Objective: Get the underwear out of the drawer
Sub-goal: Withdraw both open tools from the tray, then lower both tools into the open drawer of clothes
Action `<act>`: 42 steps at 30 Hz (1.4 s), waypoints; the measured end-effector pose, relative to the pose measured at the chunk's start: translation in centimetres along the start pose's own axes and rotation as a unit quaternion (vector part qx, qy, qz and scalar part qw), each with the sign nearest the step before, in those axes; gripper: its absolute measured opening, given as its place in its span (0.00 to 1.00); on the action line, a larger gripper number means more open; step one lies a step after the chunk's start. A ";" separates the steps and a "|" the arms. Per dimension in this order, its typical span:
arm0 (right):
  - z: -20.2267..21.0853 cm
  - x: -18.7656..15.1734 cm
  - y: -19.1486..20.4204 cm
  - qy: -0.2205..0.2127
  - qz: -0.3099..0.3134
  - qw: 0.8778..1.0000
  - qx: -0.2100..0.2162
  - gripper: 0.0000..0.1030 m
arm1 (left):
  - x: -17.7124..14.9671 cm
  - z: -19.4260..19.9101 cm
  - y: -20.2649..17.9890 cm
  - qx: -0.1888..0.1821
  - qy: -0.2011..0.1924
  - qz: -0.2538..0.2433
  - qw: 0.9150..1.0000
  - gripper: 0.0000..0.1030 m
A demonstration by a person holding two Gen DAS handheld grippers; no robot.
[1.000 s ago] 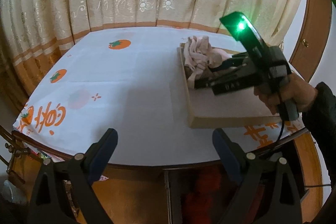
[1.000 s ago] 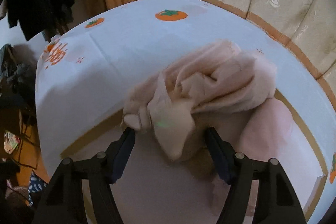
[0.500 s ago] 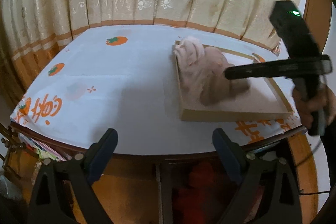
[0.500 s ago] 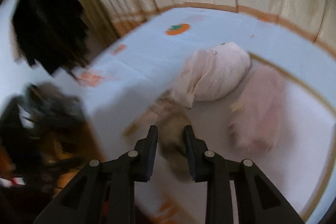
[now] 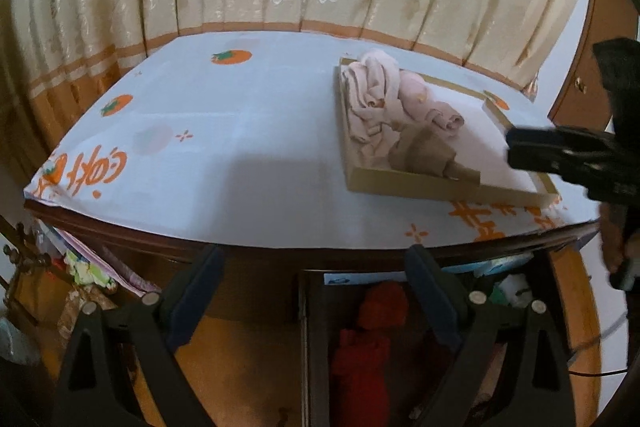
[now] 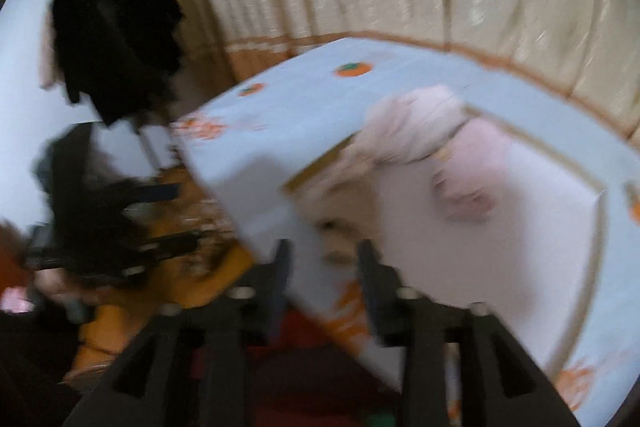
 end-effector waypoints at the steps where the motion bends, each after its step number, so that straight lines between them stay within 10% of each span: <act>1: -0.9 0.5 -0.6 -0.008 -0.005 1.000 -0.003 0.73 | 0.0 0.0 0.0 -0.001 0.000 0.003 1.000 0.90; 9: -9.2 0.4 -1.9 0.035 -0.027 0.999 -0.002 0.73 | 0.0 0.7 1.2 0.012 -0.005 0.002 1.000 0.90; 11: -10.6 -0.7 -1.8 0.064 -0.018 0.998 -0.009 0.38 | -0.3 0.7 1.3 0.008 -0.005 0.000 1.000 0.90; 12: -10.8 -0.9 -2.0 0.069 -0.016 0.997 -0.024 0.38 | -0.4 0.7 1.2 0.007 -0.004 -0.001 1.000 0.90; 19: -3.3 0.7 -1.5 -0.008 -0.089 0.995 0.051 0.33 | -2.3 -0.1 -0.8 -0.014 0.021 -0.035 0.999 0.90; 29: 4.2 -14.4 4.2 0.129 -0.121 0.975 0.138 0.44 | -6.0 -2.4 -5.4 -0.042 0.073 -0.113 0.990 0.90; 38: 10.3 -19.0 -5.8 0.042 -0.287 0.957 -0.002 0.66 | -9.4 -3.4 -9.0 -0.075 0.112 -0.166 0.977 0.90; 42: 10.0 -20.9 -6.9 0.077 -0.270 0.958 -0.062 0.66 | -10.8 -4.4 -8.8 -0.062 0.140 -0.165 0.974 0.90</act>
Point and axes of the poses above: each gripper's, at about its wrist camera, not at the fingertips, and z roughly against the way its jaws point, y to its left, x to its top, the point moved 7 cm from there along -z, roughly the way its jaws point, and after that the axes turned 13 degrees about -y, right-handed, at the moved point
